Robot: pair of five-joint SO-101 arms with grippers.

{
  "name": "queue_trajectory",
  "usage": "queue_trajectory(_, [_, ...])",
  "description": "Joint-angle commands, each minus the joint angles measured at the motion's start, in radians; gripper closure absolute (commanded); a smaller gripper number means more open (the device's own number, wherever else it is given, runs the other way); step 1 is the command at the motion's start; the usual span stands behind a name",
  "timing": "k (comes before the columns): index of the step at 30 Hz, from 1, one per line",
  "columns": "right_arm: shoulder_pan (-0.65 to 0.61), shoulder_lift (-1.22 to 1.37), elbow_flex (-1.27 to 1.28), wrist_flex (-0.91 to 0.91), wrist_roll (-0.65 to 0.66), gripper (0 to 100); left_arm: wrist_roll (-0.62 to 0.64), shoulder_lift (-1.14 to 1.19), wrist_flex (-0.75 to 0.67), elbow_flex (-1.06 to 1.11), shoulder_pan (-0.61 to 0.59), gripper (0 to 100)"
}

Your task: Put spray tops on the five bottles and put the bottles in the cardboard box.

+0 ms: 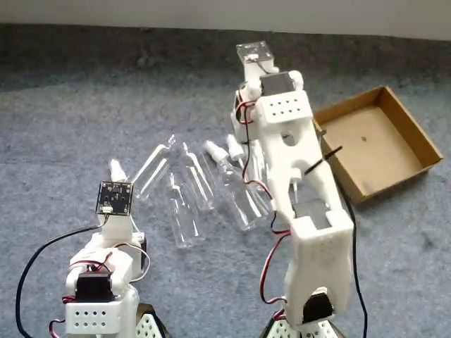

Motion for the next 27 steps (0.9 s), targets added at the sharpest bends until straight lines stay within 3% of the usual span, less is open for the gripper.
queue_trajectory(1, [-0.01,0.07,-0.151,0.041,-0.009,72.4,-0.008,-0.008,0.005,0.021,0.015,99])
queue_trajectory(13, [-0.004,0.395,-0.509,0.114,-0.009,72.4,-0.008,-0.008,0.005,0.021,0.015,99])
queue_trajectory(27, [0.002,0.519,-0.53,0.116,-0.005,72.8,-0.008,-0.008,0.005,0.021,0.015,99])
